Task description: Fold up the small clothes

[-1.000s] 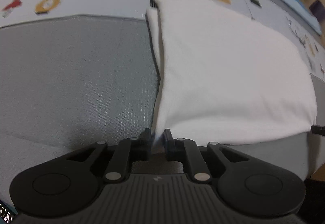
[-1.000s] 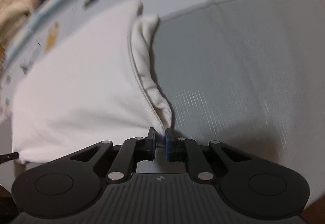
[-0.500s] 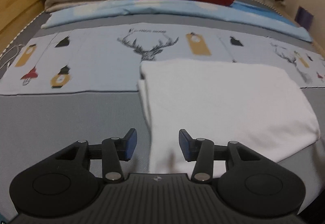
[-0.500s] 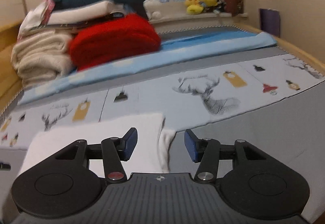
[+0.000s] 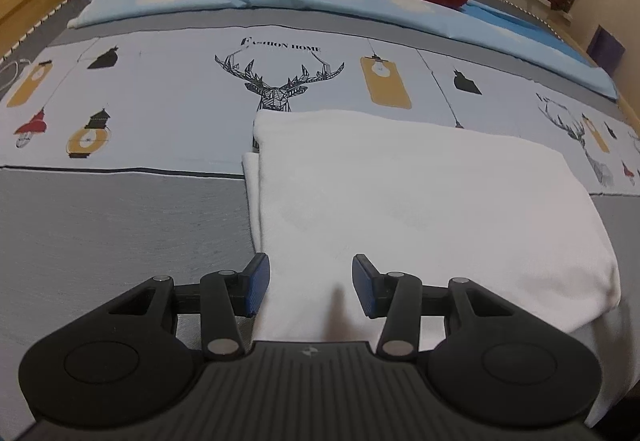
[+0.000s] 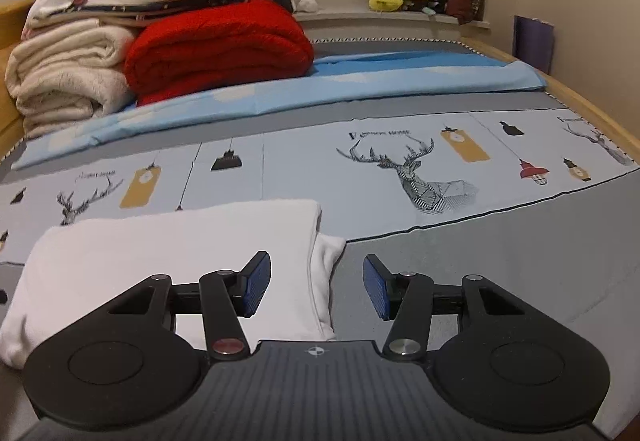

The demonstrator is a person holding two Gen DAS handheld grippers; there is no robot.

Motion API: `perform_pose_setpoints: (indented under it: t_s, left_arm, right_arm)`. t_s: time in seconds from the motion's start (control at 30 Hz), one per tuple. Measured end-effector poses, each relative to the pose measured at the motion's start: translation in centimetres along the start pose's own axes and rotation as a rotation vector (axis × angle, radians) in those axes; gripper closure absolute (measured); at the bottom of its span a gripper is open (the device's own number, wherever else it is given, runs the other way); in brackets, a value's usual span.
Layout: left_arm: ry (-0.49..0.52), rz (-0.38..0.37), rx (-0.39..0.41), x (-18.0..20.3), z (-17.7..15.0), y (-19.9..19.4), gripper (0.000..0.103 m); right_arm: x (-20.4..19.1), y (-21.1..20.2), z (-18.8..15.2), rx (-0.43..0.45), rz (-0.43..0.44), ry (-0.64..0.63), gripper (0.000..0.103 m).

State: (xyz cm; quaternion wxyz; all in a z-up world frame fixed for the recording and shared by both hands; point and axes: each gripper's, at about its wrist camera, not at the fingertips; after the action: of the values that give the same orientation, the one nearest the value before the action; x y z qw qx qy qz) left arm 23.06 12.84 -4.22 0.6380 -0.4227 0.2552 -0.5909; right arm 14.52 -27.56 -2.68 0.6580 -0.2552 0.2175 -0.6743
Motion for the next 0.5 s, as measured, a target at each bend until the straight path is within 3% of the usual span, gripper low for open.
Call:
perform_pose_setpoints:
  t_s: [0.27,0.4,0.5]
  left_arm:
    - [-0.201,0.025,-0.081,-2.9,1.9,3.2,0.038]
    - [-0.323,0.061,-0.171,-4.9,2.0,5.6,0.038]
    - [-0.388,0.044,-0.206,-5.8,1.9,6.9,0.038]
  right_arm:
    - [0.7,0.4,0.0,-0.034,-0.014,-0.005,0.050]
    - [1.7,0.6,-0.4,-0.052,-0.019,0.022,0.050]
    - [2.1,0.8,-1.0,-0.068,-0.040,0.019,0.050]
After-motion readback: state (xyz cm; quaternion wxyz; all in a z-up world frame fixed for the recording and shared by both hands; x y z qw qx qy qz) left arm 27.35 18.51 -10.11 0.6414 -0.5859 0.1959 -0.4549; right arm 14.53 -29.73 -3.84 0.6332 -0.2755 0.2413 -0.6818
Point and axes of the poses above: each gripper's, at about its wrist camera, not at the fingertips, and y roughly the way its jaws point, x to its right, z to its top, and after that the axes turned 10 degrees about -y, right-handed
